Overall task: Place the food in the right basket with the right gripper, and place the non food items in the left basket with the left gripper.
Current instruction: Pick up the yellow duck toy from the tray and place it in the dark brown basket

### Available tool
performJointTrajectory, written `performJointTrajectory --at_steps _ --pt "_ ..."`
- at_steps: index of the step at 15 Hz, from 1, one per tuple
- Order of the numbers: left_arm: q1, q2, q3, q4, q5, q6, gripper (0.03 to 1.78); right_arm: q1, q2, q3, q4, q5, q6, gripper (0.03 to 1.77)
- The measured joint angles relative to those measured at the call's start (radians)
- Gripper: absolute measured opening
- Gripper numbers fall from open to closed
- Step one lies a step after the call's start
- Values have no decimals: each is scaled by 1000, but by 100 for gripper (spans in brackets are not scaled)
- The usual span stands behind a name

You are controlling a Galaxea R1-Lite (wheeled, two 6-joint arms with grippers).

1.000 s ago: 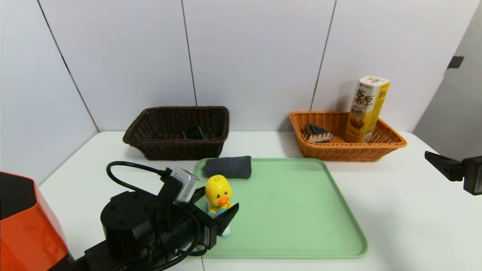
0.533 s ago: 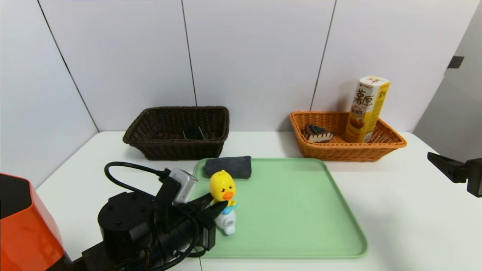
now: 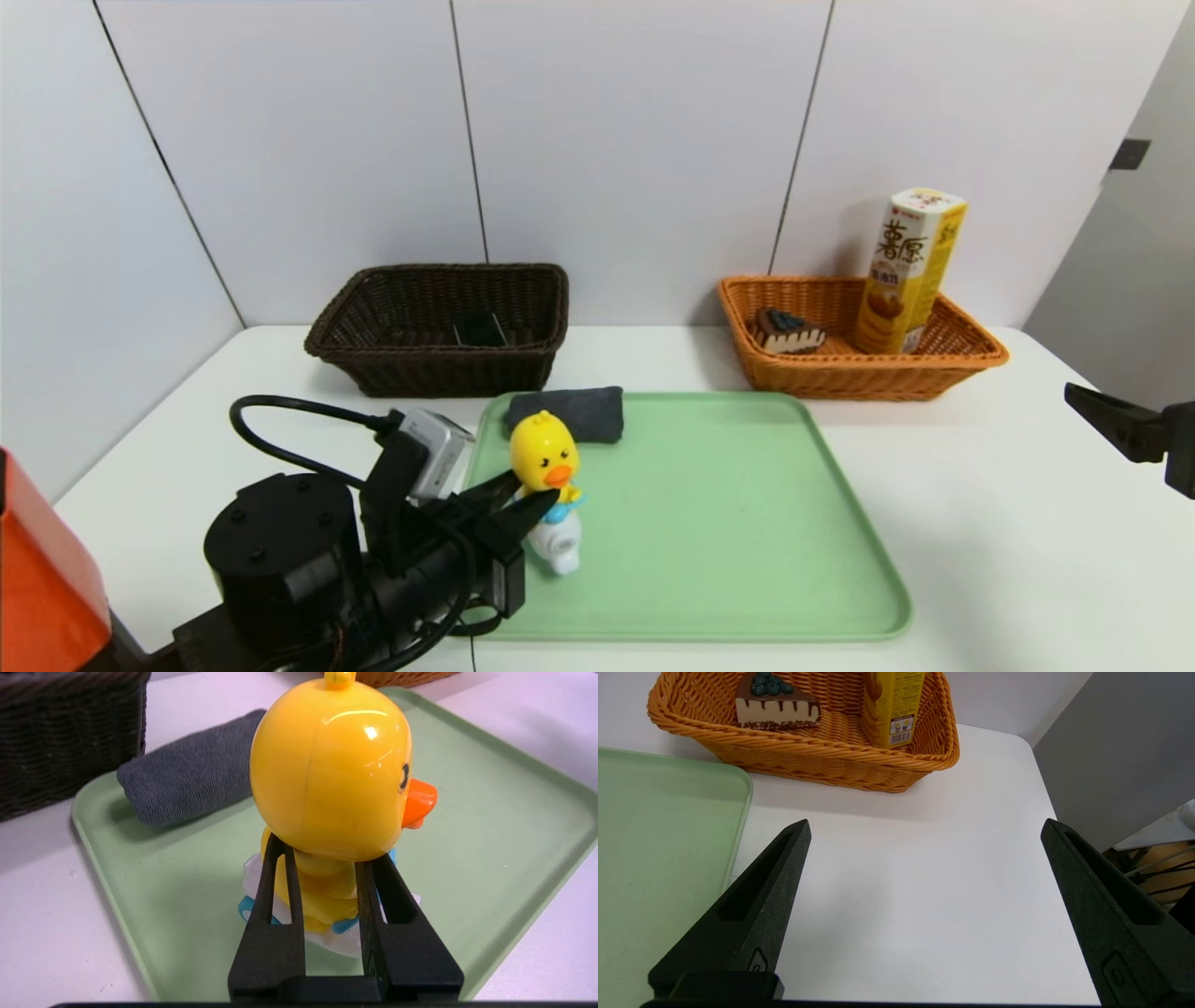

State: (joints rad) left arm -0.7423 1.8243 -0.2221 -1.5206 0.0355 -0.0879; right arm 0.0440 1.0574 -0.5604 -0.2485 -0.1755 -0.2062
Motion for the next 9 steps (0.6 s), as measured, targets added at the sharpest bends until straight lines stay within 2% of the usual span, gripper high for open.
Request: performJointTrajectory --at_steps 5,9 --pt "32 -162 -52 -1 -7 61 34 1 -17 19 0 1 -1 170" --pt "168 -209 -154 25 -29 118 34 1 -24 20 -5 1 -1 170"
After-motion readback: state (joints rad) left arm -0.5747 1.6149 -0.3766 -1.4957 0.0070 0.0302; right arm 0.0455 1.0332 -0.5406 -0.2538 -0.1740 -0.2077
